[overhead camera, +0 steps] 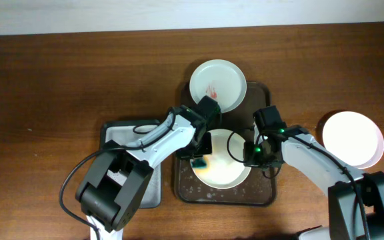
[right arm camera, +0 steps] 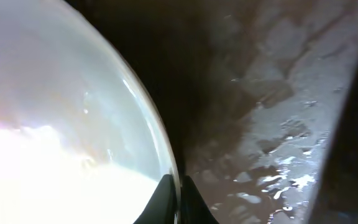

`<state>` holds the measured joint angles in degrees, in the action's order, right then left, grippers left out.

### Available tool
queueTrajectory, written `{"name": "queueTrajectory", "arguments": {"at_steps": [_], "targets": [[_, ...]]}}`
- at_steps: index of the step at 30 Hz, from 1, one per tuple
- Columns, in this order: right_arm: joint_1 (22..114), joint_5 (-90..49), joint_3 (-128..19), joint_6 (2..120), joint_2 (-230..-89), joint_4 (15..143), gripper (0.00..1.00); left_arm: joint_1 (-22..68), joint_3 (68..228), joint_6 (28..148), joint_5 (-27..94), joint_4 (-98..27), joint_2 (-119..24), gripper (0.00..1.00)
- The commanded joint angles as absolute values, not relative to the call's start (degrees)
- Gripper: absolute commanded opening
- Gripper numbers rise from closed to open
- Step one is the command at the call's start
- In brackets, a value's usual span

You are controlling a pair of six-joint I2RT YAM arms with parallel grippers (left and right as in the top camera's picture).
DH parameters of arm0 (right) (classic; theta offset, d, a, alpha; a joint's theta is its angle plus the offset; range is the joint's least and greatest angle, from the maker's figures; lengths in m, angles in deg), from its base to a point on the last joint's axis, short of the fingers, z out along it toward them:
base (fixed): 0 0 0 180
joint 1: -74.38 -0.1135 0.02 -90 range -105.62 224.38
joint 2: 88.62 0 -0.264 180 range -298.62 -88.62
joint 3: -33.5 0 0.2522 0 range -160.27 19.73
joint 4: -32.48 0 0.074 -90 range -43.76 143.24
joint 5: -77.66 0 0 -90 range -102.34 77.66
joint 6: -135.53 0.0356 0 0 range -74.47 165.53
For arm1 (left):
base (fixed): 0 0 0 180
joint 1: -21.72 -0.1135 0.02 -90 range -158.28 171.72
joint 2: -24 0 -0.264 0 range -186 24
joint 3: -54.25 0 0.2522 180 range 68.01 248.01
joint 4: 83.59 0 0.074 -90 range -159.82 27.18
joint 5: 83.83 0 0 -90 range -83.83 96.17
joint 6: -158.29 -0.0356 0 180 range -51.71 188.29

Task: Clean dirty plates on tray and stack at the side
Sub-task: 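Pick up the sponge with left gripper and scrub the held plate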

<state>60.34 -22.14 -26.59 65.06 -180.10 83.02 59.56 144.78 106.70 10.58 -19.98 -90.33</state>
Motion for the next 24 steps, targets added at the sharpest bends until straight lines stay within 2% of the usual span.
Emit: {"name": "queueTrajectory", "arguments": {"at_steps": [1, 7, 11, 14, 18, 24], "targets": [[60.99, -15.91, -25.85, 65.54, -181.30, 84.07, 0.04, 57.07, 144.17, 101.85, 6.95, -22.23, -93.78, 0.00], [60.84, -16.39, -25.83, 65.43, -181.30, 84.46, 0.04, 62.45, 143.18, 103.16, 29.07, -37.27, -94.22, 0.00], [60.84, -16.37, -25.83, 64.40, -181.30, 84.63, 0.04, 67.80, 143.12, 106.70, 29.57, -42.45, -94.52, 0.00], [60.84, -16.37, -25.83, 64.40, -181.30, 84.94, 0.04, 68.39, 143.12, 106.66, 29.29, -42.69, -95.37, 0.00], [60.84, -16.35, -25.83, 64.38, -181.30, 85.51, 0.04, 64.41, 143.18, 102.26, 19.43, -36.00, -96.21, 0.00], [60.84, -16.15, -25.83, 64.23, -181.30, 85.86, 0.04, 58.43, 146.90, 99.64, -6.69, -19.56, -93.39, 0.00]]}}
